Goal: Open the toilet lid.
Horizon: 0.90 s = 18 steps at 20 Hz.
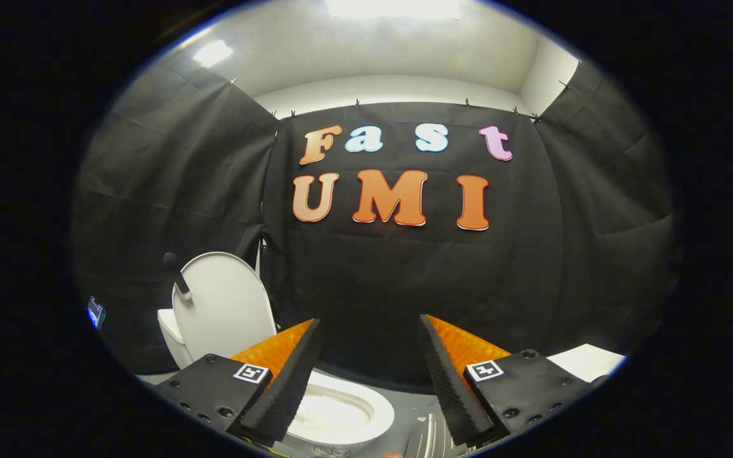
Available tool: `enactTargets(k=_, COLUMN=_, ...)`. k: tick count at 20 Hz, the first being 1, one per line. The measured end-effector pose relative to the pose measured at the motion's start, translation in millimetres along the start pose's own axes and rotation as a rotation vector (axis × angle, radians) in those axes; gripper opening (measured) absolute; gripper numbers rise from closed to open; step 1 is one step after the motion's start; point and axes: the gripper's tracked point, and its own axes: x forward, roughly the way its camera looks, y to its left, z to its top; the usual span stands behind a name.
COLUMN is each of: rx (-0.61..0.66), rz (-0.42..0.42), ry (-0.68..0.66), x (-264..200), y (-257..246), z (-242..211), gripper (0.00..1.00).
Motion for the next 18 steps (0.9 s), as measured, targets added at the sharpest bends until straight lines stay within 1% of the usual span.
enactTargets(k=6, rx=0.002, rz=-0.072, ry=0.032, x=-37.3, y=-35.7, z=-26.2, gripper=0.97)
enactTargets(k=9, rx=0.015, rz=-0.100, ry=0.051, x=-52.9, y=-43.6, z=-39.3, gripper=0.97)
enactTargets(k=11, rx=0.006, rz=-0.119, ry=0.051, x=-59.0, y=-48.3, z=-45.3, gripper=0.97)
enactTargets(k=13, rx=-0.008, rz=-0.156, ry=0.044, x=-61.7, y=-58.0, z=-47.2, gripper=0.97)
enactTargets(k=18, rx=0.035, rz=-0.207, ry=0.064, x=-75.2, y=-70.1, z=-64.9, gripper=0.97)
